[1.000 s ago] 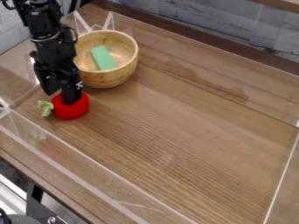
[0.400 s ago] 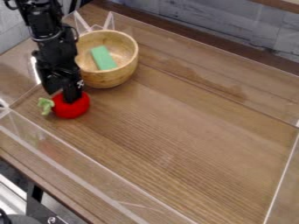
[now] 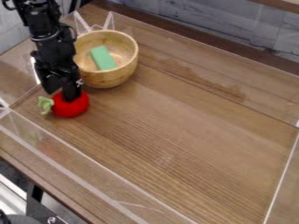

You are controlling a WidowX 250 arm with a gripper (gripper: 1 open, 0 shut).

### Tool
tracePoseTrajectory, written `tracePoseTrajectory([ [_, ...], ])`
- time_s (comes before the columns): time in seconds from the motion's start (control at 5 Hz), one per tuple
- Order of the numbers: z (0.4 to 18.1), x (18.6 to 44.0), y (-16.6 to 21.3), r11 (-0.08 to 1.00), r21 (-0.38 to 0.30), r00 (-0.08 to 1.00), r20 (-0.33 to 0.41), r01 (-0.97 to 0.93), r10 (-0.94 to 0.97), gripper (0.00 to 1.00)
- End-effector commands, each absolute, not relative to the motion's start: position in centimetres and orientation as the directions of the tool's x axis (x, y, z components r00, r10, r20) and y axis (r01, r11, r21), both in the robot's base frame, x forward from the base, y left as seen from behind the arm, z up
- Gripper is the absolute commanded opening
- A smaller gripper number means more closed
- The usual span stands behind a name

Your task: Move the red fruit to the right side of the table

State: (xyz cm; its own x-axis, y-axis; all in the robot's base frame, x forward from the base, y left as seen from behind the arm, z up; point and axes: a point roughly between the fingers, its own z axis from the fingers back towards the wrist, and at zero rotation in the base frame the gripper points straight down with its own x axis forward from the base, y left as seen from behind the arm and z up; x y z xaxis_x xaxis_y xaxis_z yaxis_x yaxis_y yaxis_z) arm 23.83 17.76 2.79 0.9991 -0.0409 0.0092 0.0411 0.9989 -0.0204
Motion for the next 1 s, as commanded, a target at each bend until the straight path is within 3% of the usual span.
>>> tracePoseTrajectory([
  [0.0,3.1,23.6,18.5,1.000,-0.008,1.000,0.022,0.023,-0.023,0.00],
  [0.2,4.3,23.8,18.2,1.000,-0.006,0.999,0.041,0.012,-0.011,0.00],
  [0.6,9.3,24.9,16.6,1.000,0.001,0.992,0.127,-0.023,0.022,0.00],
  [0.8,11.5,26.5,13.5,1.000,-0.019,0.986,0.167,0.001,0.002,0.00],
])
